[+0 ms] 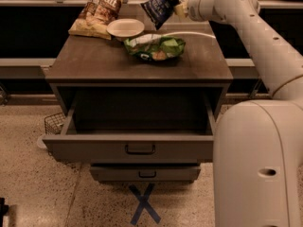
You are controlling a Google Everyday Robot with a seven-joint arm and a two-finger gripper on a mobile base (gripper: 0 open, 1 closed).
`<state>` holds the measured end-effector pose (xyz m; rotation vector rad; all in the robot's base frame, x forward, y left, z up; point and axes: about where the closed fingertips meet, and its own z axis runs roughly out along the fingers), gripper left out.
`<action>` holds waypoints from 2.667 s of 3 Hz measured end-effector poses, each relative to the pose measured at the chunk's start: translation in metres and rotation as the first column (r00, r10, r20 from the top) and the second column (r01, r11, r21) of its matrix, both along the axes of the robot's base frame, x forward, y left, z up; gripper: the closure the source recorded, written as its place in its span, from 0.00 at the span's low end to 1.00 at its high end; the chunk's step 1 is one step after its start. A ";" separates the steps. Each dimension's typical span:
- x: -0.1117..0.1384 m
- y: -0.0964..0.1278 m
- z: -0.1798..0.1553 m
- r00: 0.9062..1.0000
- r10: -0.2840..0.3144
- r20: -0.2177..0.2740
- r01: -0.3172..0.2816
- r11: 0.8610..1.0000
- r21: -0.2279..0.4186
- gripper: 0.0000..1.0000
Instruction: Place blue chip bag into paper bowl
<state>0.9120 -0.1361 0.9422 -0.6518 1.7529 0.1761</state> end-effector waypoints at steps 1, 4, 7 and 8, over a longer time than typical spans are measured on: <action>-0.002 0.029 0.005 0.997 0.061 -0.049 -0.057 0.996 0.066 1.00; -0.006 0.109 -0.002 0.968 0.220 -0.117 -0.199 0.965 0.170 1.00; 0.007 0.147 -0.030 0.957 0.250 -0.150 -0.224 0.960 0.166 0.28; 0.007 0.147 -0.031 0.956 0.251 -0.149 -0.227 0.960 0.162 0.05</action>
Offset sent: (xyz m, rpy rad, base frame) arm -0.0060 0.0911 0.0222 0.1755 0.1352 0.2107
